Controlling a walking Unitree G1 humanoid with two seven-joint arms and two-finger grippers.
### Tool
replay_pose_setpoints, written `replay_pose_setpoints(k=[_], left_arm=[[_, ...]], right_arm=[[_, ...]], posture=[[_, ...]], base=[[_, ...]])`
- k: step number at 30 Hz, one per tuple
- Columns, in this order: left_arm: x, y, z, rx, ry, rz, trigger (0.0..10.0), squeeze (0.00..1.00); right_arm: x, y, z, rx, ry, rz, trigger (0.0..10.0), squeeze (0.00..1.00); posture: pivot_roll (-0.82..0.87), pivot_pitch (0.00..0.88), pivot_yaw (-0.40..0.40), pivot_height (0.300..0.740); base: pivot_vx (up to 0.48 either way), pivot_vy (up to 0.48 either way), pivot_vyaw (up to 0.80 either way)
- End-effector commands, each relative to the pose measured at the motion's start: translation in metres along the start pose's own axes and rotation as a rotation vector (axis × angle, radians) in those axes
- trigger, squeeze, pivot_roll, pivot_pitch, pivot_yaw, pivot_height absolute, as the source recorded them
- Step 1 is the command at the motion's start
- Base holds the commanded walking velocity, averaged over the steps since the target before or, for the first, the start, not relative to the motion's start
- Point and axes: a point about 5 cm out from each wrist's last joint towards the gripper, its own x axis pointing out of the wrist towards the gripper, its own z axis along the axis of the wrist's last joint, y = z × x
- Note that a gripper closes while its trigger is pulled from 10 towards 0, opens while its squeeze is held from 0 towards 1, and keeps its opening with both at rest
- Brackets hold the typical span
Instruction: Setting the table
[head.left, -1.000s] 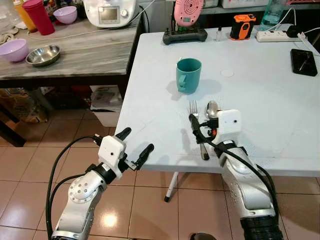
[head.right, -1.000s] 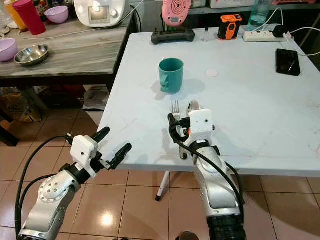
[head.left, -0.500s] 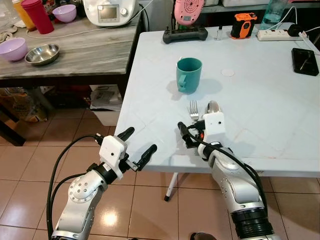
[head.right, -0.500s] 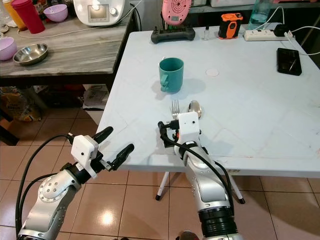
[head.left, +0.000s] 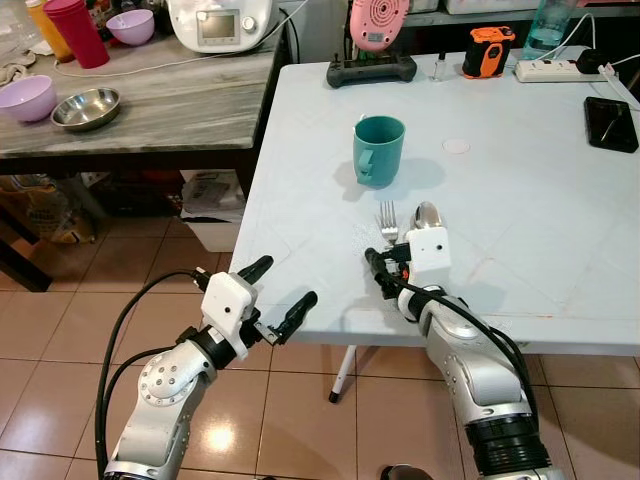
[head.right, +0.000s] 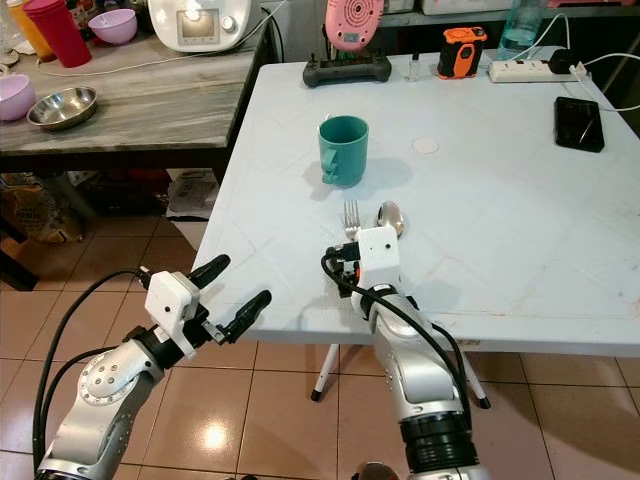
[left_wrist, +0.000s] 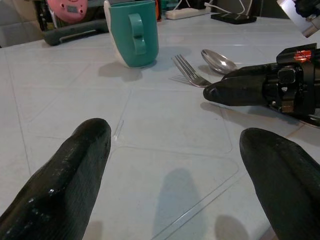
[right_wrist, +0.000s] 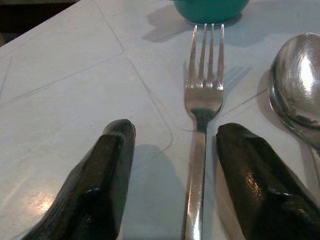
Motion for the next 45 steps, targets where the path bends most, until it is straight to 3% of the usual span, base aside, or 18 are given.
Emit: replay_pose_setpoints(k=[1, 20, 26, 28, 38, 42, 45], left_arm=[[-0.002, 0.001, 0.002, 0.007, 0.003, -0.016, 10.0, 0.0], [-0.002, -0.004, 0.003, -0.01, 0.012, -0.099, 10.0, 0.0], [-0.003, -0.004, 0.001, -0.005, 0.042, -0.125, 10.0, 0.0], [-0.004, -0.007, -0.003, -0.01, 0.085, -0.178, 10.0, 0.0], [-0.006, -0.012, -0.005, -0.012, 0.108, -0.22, 10.0, 0.0], [-0.007, -0.012, -0.005, -0.008, 0.109, -0.221, 10.0, 0.0], [-0.007, -0.011, -0.005, -0.003, 0.104, -0.205, 10.0, 0.0]], right_arm=[[-0.002, -0.007, -0.016, 0.018, 0.085, -0.038, 0.0, 0.0], [-0.002, -0.016, -0.022, 0.034, 0.154, -0.036, 0.0, 0.0], [-0.001, -0.015, -0.023, 0.031, 0.161, -0.029, 0.0, 0.0], [-0.001, -0.017, -0.024, 0.026, 0.171, -0.031, 0.0, 0.0], [-0.001, -0.019, -0.027, 0.03, 0.185, -0.045, 0.0, 0.0], [-0.001, -0.018, -0.026, 0.049, 0.179, -0.047, 0.0, 0.0], [-0.001, -0.02, -0.013, 0.083, 0.088, -0.084, 0.0, 0.0]], posture=[[-0.23, 0.151, 0.102, 0.74], [-0.23, 0.157, 0.111, 0.74], [-0.23, 0.157, 0.111, 0.74], [-0.23, 0.157, 0.112, 0.74], [-0.23, 0.159, 0.114, 0.74], [-0.23, 0.159, 0.116, 0.74], [-0.23, 0.16, 0.115, 0.74]], base=[[0.0, 0.0, 0.0], [0.0, 0.0, 0.0], [0.0, 0.0, 0.0], [0.0, 0.0, 0.0], [0.0, 0.0, 0.0], [0.0, 0.0, 0.0], [0.0, 0.0, 0.0]])
